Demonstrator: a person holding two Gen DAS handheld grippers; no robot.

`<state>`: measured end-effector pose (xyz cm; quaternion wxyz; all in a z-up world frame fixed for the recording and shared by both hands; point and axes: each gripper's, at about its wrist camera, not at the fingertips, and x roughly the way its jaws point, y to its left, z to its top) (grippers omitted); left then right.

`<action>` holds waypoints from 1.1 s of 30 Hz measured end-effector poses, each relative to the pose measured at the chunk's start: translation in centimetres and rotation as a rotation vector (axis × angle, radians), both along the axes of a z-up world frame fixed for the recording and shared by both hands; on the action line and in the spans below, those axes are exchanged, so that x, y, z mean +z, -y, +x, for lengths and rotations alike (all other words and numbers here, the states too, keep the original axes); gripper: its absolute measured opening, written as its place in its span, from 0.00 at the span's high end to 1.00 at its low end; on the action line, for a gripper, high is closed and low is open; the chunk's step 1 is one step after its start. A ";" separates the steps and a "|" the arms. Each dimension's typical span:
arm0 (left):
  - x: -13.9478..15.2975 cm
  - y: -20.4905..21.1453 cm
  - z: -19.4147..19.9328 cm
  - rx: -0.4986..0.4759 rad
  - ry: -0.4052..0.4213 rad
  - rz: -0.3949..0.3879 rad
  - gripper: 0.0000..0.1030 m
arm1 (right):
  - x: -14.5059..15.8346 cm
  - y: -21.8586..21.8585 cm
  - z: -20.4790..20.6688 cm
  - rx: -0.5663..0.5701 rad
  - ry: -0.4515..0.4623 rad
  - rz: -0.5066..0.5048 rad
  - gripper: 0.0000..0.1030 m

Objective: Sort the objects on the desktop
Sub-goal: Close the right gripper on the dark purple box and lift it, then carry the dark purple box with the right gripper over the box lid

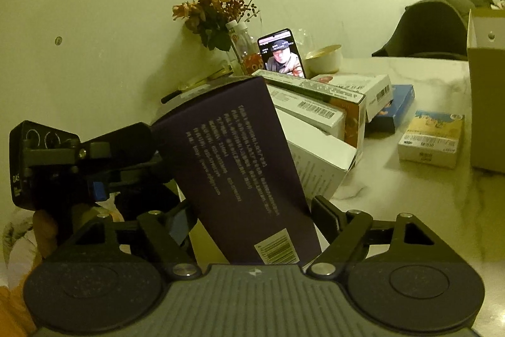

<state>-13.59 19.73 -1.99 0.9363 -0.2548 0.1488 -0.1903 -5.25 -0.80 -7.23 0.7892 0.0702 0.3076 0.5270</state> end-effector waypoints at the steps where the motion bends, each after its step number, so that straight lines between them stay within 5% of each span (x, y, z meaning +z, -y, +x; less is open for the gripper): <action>1: 0.0 0.0 0.0 -0.001 0.001 -0.001 0.00 | -0.1 -0.1 0.1 0.001 -0.005 0.003 0.19; 16: 1.4 0.9 1.8 -0.045 0.045 -0.033 0.00 | 2.7 1.3 0.7 -0.064 -0.001 0.037 0.32; 26: 1.7 4.1 3.7 -0.139 0.057 -0.007 0.00 | 4.3 7.6 3.0 -0.300 -0.130 -0.012 0.35; 33: 1.2 6.3 5.3 -0.183 0.020 0.030 0.00 | 3.8 11.5 3.1 -0.458 -0.138 -0.062 0.35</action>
